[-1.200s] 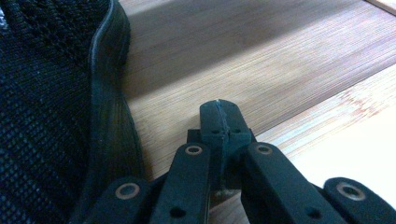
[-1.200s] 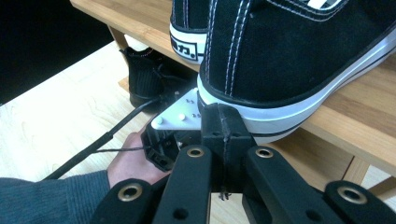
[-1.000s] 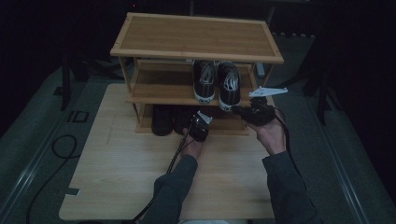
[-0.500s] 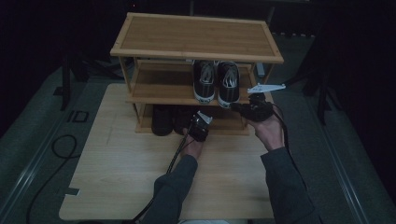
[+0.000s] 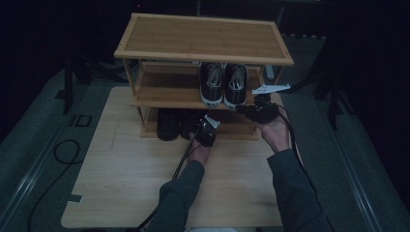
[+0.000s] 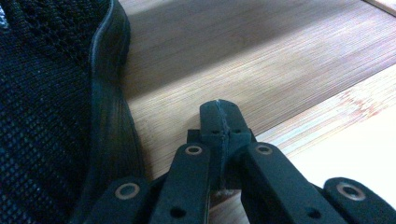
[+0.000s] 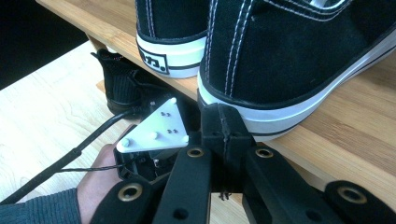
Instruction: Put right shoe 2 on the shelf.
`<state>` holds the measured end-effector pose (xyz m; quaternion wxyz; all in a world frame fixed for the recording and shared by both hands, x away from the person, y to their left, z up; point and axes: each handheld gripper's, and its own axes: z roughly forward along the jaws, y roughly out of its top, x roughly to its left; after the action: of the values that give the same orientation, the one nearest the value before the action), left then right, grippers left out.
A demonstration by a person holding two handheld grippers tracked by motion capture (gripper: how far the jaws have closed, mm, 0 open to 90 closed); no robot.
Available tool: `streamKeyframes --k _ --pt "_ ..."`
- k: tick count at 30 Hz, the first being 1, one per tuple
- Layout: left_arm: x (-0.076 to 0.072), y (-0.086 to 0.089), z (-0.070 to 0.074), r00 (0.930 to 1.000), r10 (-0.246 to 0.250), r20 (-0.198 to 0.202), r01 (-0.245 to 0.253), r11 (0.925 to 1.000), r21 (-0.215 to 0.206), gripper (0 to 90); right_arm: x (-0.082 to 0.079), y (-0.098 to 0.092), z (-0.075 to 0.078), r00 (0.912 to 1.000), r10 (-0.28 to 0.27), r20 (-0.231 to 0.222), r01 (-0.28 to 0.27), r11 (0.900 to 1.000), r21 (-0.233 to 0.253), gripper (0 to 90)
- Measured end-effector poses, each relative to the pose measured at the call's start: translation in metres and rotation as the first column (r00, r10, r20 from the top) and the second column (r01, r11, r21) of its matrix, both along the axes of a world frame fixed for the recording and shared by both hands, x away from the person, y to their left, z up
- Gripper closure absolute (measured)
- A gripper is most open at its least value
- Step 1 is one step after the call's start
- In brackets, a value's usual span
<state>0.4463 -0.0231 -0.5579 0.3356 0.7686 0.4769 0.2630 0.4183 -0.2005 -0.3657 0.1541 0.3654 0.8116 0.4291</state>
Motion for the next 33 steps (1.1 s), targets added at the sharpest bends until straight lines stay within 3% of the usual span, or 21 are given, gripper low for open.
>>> streamKeyframes --k 33 --pt "0.0001 -0.0013 -0.001 0.9999 0.011 0.011 -0.011 0.9998 -0.015 90.0 0.0055 0.0074 -0.0017 0.9999 0.004 0.012 -0.004 1.0 -0.008 90.0"
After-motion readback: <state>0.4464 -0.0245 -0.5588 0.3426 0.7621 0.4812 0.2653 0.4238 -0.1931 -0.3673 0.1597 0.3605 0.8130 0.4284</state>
